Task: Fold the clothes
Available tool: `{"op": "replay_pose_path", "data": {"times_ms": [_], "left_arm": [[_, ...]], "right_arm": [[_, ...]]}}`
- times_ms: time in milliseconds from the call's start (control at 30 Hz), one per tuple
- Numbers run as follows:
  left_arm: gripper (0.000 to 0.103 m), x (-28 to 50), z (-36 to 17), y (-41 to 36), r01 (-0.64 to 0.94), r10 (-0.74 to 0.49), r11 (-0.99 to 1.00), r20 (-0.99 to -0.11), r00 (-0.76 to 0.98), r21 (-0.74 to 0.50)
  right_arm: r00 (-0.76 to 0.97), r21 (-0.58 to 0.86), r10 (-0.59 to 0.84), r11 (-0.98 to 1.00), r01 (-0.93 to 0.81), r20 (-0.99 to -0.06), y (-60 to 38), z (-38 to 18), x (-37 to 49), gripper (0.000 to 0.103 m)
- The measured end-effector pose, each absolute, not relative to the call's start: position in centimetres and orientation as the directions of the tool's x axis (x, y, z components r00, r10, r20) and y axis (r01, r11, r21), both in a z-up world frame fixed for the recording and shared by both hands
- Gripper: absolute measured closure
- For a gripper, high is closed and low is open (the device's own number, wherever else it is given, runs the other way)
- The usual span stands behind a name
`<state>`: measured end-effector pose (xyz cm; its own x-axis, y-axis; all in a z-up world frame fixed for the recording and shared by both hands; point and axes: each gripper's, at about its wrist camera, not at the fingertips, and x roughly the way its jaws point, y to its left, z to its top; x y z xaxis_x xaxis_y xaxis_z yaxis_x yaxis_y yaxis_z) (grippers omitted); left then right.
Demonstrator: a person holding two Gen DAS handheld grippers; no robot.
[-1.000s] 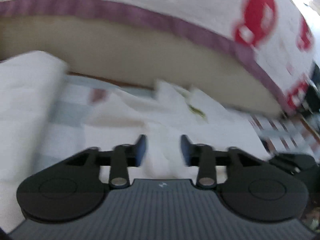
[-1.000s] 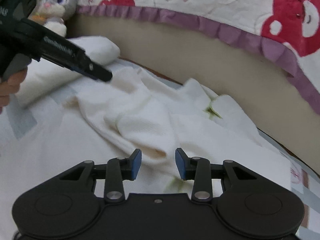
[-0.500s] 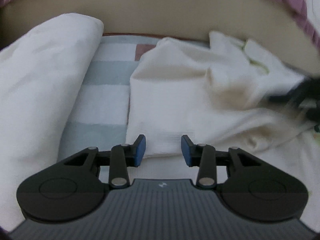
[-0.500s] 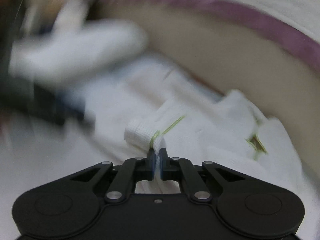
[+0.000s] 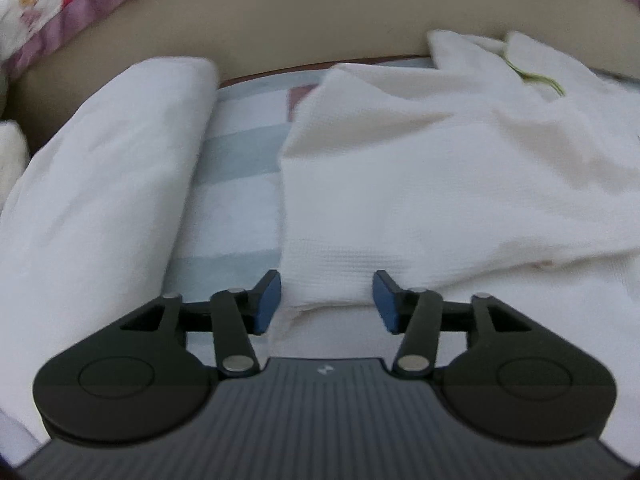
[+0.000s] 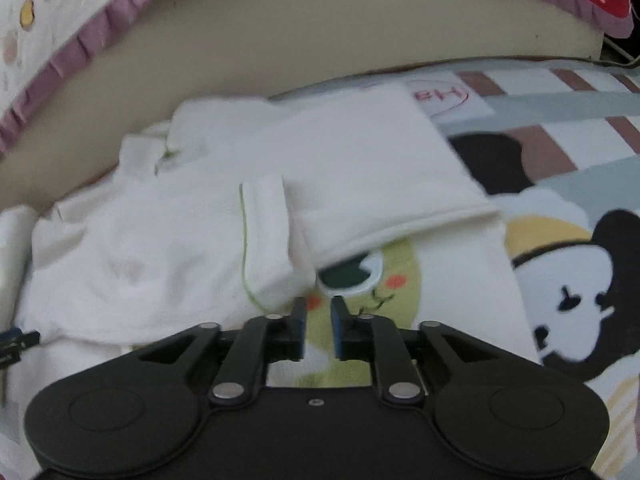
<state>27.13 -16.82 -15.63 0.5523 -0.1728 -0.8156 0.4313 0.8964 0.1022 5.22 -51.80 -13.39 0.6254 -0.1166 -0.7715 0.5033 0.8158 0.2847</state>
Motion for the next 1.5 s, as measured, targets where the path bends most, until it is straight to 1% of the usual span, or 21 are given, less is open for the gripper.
{"op": "replay_pose_path", "data": {"times_ms": [33,67,233,300,400,433,467,500,533,633,733,900,967,1133,1167,1233,1267,1300,1400,1467,1500], "left_arm": [[0.05,27.5,-15.6,-16.4,0.425,-0.187,0.902,-0.816,0.546,0.078],[0.05,27.9,-15.5,-16.0,0.419,-0.205,0.907,-0.817,0.538,0.048],[0.05,29.1,-15.2,-14.4,0.384,-0.333,0.914,-0.791,0.514,-0.135],[0.052,28.9,-14.9,-14.3,0.388,-0.354,0.909,-0.769,0.532,-0.151],[0.051,28.4,-14.4,-14.6,0.409,-0.358,0.905,-0.734,0.577,-0.12],[0.051,28.3,-14.4,-14.7,0.414,-0.365,0.902,-0.724,0.585,-0.121],[0.051,28.2,-14.3,-14.6,0.414,-0.37,0.902,-0.717,0.591,-0.124],[0.05,28.1,-14.3,-14.6,0.413,-0.373,0.902,-0.71,0.597,-0.126],[0.05,28.1,-14.2,-14.6,0.414,-0.377,0.901,-0.704,0.602,-0.128],[0.05,28.0,-14.3,-14.9,0.436,-0.396,0.89,-0.694,0.601,-0.13],[0.05,28.0,-15.1,-15.6,0.468,-0.407,0.874,-0.72,0.561,-0.129],[0.048,27.8,-17.3,-17.1,0.49,-0.338,0.869,-0.801,0.495,-0.064],[0.047,27.8,-17.6,-17.1,0.491,-0.333,0.869,-0.809,0.485,-0.063],[0.042,28.7,-18.0,-16.1,0.442,-0.32,0.892,-0.823,0.47,-0.095],[0.042,28.8,-18.0,-15.9,0.432,-0.321,0.896,-0.822,0.47,-0.104],[0.038,28.9,-18.2,-15.9,0.416,-0.277,0.907,-0.835,0.475,-0.064],[0.027,28.9,-18.3,-16.1,0.411,-0.247,0.911,-0.84,0.484,-0.031],[0.021,28.9,-18.4,-16.1,0.404,-0.229,0.915,-0.842,0.489,-0.014],[0.021,29.1,-18.6,-15.5,0.382,-0.243,0.923,-0.843,0.481,-0.048],[0.021,29.1,-18.5,-15.3,0.372,-0.242,0.927,-0.845,0.476,-0.056],[0.021,29.1,-18.4,-15.3,0.367,-0.238,0.929,-0.847,0.475,-0.055]], "right_arm": [[0.647,0.299,-0.111,0.82,0.488,-0.754,-52.1,-13.0,5.2,0.049],[0.669,0.311,-0.104,0.826,0.471,-0.736,-52.4,-12.5,5.2,0.044],[0.764,0.303,-0.002,0.917,0.259,-0.645,-53.4,-11.6,8.0,0.043],[0.729,0.235,-0.019,0.94,0.246,-0.684,-53.8,-12.7,10.6,0.043],[0.667,0.161,-0.043,0.957,0.241,-0.744,-54.0,-14.7,13.0,0.043],[0.662,0.153,-0.037,0.962,0.227,-0.749,-53.8,-15.2,13.3,0.046],[0.657,0.146,-0.03,0.966,0.212,-0.753,-53.7,-15.8,13.5,0.056],[0.659,0.134,-0.028,0.972,0.195,-0.752,-53.4,-16.1,13.6,0.093],[0.693,0.102,-0.047,0.98,0.171,-0.719,-52.9,-15.2,12.9,0.096],[0.823,0.072,-0.12,0.979,0.192,-0.556,-52.1,-10.7,9.7,0.096],[0.788,0.052,-0.168,0.968,0.245,-0.593,-53.0,-10.3,9.0,0.096],[0.721,0.014,-0.243,0.944,0.331,-0.649,-54.4,-9.7,7.9,0.097],[0.694,0.0,-0.27,0.932,0.362,-0.668,-54.8,-9.4,7.4,0.096],[0.713,0.029,-0.274,0.924,0.382,-0.645,-53.7,-6.9,4.1,0.097],[0.69,-0.012,-0.297,0.922,0.386,-0.661,-53.9,-7.5,4.3,0.098],[0.638,-0.06,-0.337,0.908,0.414,-0.692,-54.6,-9.0,4.7,0.098],[0.628,-0.041,-0.316,0.911,0.411,-0.711,-55.4,-9.6,5.0,0.098],[0.621,-0.026,-0.299,0.912,0.409,-0.725,-56.0,-10.2,5.3,0.098],[0.612,-0.014,-0.265,0.924,0.383,-0.745,-56.7,-11.7,5.5,0.098],[0.584,-0.053,-0.264,0.934,0.354,-0.768,-56.7,-12.8,6.0,0.097],[0.567,-0.088,-0.279,0.936,0.341,-0.775,-56.5,-13.2,6.2,0.086]]}}
